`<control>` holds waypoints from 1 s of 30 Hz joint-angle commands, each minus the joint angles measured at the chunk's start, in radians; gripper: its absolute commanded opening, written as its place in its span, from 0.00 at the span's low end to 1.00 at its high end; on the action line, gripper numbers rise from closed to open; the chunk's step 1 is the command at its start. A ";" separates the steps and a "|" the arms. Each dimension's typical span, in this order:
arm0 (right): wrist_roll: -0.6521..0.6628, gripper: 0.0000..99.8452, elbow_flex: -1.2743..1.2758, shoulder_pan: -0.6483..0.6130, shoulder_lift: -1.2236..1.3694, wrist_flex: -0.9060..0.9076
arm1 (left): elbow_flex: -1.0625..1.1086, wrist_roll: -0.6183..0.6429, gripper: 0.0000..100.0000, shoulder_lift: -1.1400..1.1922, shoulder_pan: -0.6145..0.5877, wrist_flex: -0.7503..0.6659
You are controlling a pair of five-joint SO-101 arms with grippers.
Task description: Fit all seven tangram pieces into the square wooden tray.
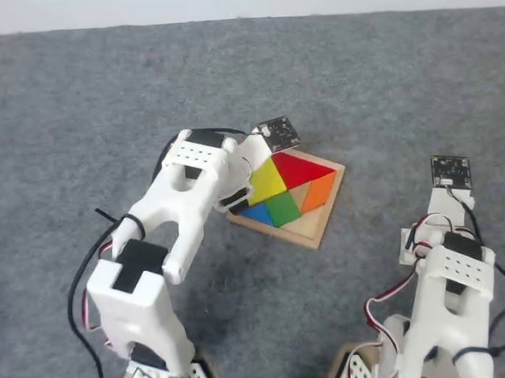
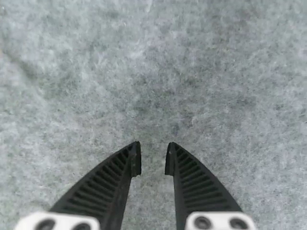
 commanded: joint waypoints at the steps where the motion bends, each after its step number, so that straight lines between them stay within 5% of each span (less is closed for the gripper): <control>1: 0.003 0.09 -0.026 0.002 -0.027 -0.010 | -0.018 -0.005 0.16 -0.081 -0.017 0.020; 10: 0.003 0.09 -0.026 0.001 -0.024 -0.012 | -0.122 0.173 0.16 -0.301 -0.195 -0.008; 19: 0.003 0.09 -0.026 0.001 -0.024 -0.013 | -0.229 0.505 0.16 0.014 -0.241 -0.155; 25: 0.003 0.09 -0.026 0.001 -0.024 -0.018 | -0.536 0.707 0.24 0.247 -0.298 -0.018; 30: 0.003 0.09 -0.026 0.001 -0.024 -0.019 | -0.788 0.721 0.25 0.414 -0.304 0.146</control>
